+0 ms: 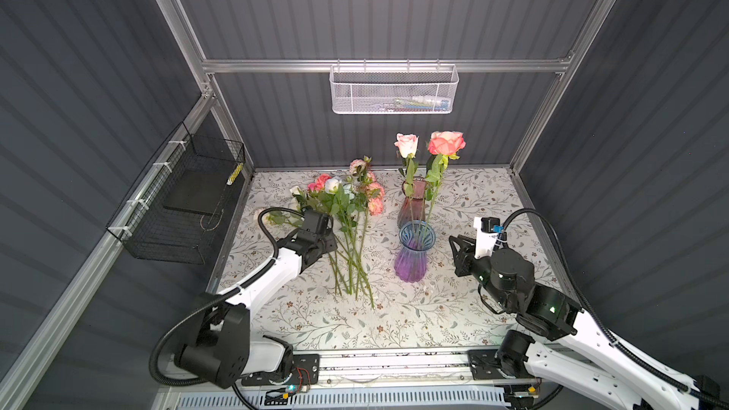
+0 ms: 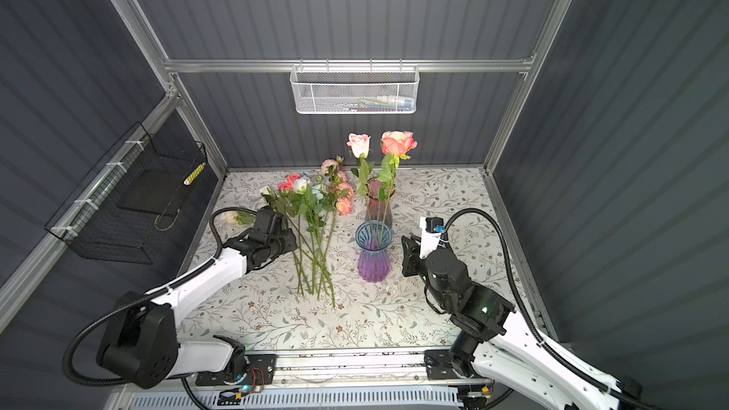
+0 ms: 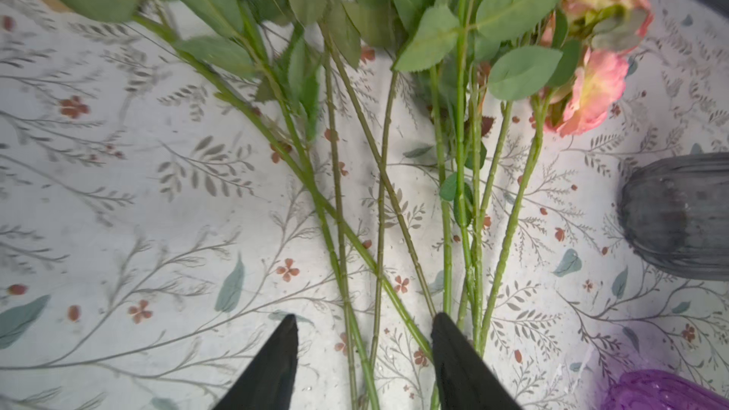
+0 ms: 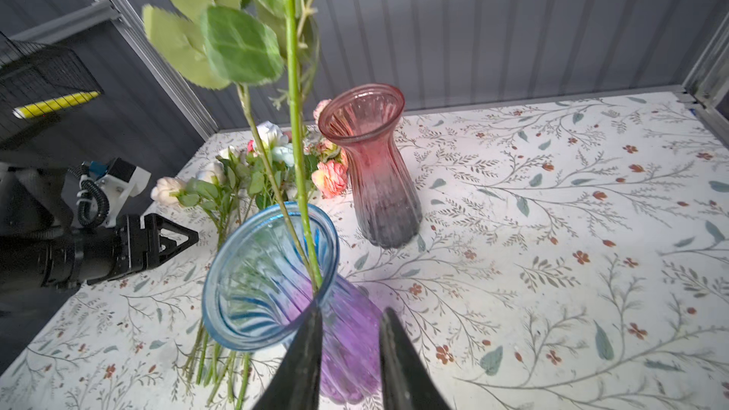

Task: Arrange the flowers into the vase
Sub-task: 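Open the right gripper and withdraw while the left gripper returns to the bunch, then grasp a pink rose stem in the bunch with the left gripper and lift it upright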

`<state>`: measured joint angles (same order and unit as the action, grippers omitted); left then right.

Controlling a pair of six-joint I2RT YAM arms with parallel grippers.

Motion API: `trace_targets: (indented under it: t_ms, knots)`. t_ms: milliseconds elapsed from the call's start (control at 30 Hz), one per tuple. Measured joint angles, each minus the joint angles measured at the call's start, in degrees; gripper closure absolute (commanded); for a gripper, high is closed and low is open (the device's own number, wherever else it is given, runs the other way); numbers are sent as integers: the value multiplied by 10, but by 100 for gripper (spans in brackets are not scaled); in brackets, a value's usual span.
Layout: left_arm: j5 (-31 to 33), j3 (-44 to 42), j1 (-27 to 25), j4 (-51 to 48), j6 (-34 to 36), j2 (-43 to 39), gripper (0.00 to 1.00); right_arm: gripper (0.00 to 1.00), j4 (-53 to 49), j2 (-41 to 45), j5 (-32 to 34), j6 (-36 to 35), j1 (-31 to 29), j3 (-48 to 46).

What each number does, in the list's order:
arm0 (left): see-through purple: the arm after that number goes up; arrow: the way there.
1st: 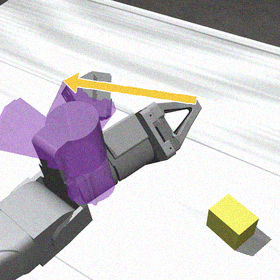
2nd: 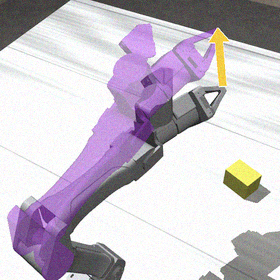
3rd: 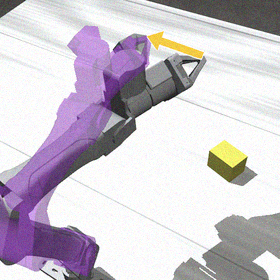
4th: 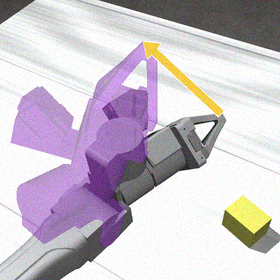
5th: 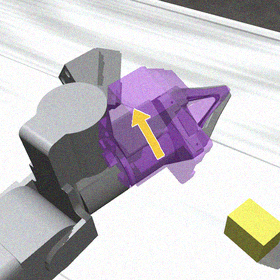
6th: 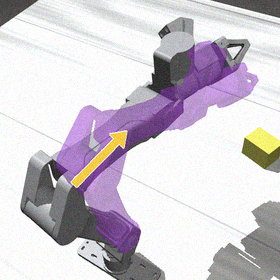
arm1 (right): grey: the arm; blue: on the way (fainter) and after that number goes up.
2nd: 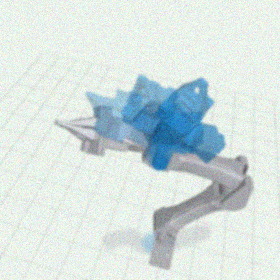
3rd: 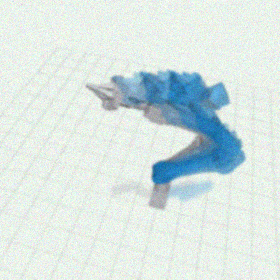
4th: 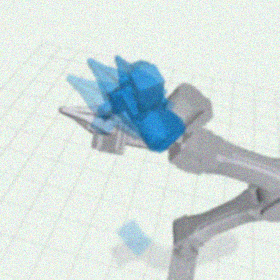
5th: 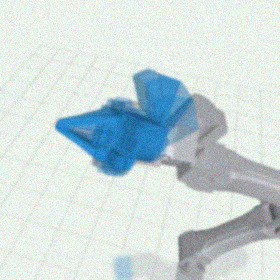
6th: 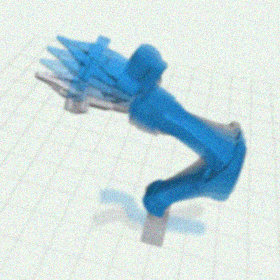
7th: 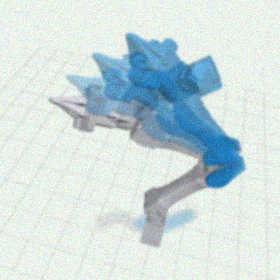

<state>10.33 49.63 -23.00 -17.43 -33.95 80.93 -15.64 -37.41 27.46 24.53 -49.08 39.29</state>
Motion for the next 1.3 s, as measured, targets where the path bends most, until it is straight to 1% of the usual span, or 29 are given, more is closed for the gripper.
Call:
trace_targets:
  t_ms: [67, 167, 267, 367, 533, 700, 733, 900, 967, 1133, 1300]
  knots:
    - [-10, 19, 3, -6, -3, 29, 47, 72, -2, 4, 1, -2, 1, -5]
    - [-6, 49, 9, -17, -2, 61, 51, 72, -1, 15, 2, -5, 1, -15]
    - [15, 90, 11, -33, 10, 97, 55, 73, 0, 25, 2, -5, 3, -30]
    - [34, 121, 14, -40, 24, 130, 62, 74, 1, 33, 2, -5, 5, -41]
    - [47, 149, 17, -51, 40, 184, 63, 75, 2, 52, 2, -5, 8, -54]
    - [63, 151, 17, -60, 45, 210, 64, 75, 2, 76, 2, -5, 12, -65]
    - [63, 151, 17, -60, 45, 215, 66, 75, 2, 78, 2, -5, 14, -67]
    - [63, 154, 20, -54, 51, 244, 84, 76, 1, 80, 1, -5, 18, -73]
    - [64, 154, 21, -53, 50, 248, 89, 76, 2, 80, 0, -5, 20, -73]
    - [62, 154, 21, -53, 46, 234, 96, 77, 1, 89, -1, -5, 21, -73]
    - [61, 154, 21, -67, 46, 167, 100, 77, 0, 95, -3, -1, 21, -73]
